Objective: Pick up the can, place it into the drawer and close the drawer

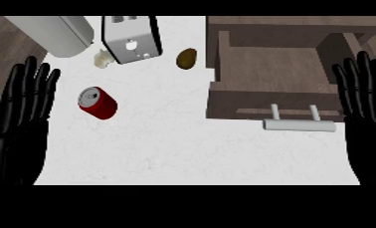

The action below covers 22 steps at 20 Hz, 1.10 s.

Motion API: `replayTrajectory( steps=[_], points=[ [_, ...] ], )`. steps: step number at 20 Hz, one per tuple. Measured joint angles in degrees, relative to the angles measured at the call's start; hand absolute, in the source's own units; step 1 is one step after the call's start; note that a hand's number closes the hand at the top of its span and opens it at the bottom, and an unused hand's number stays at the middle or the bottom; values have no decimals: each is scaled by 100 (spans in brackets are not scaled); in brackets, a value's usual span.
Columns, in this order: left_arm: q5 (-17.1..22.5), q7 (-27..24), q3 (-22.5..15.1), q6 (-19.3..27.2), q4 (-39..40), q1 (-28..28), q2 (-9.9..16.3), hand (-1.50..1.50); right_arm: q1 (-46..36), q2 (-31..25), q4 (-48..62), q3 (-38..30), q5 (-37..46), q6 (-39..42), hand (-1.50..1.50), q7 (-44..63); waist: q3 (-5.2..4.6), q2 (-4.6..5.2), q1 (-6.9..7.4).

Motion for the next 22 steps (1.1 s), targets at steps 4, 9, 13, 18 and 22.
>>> replayTrajectory(
  steps=[4,9,13,18,22],
  points=[
    [-162,32,331,271,-43,75,-19,-150,-177,120,240,2,14,-76,-150,-112,-47,-21,-89],
    [-407,664,909,1116,252,204,-314,-150,31,168,405,-140,-28,-224,-150,326,-69,-13,-139],
    [-624,1531,1082,1596,122,251,-416,-150,190,84,301,-346,-168,-273,-150,885,-71,-28,-169],
    [-738,2221,1204,1796,-206,264,-360,-150,315,67,307,-472,-221,-257,-150,1015,-74,-35,-171],
    [-668,2360,1407,1798,23,-6,-200,-150,416,31,284,-618,-339,-145,-150,1001,-75,-35,-179]
  ],
)
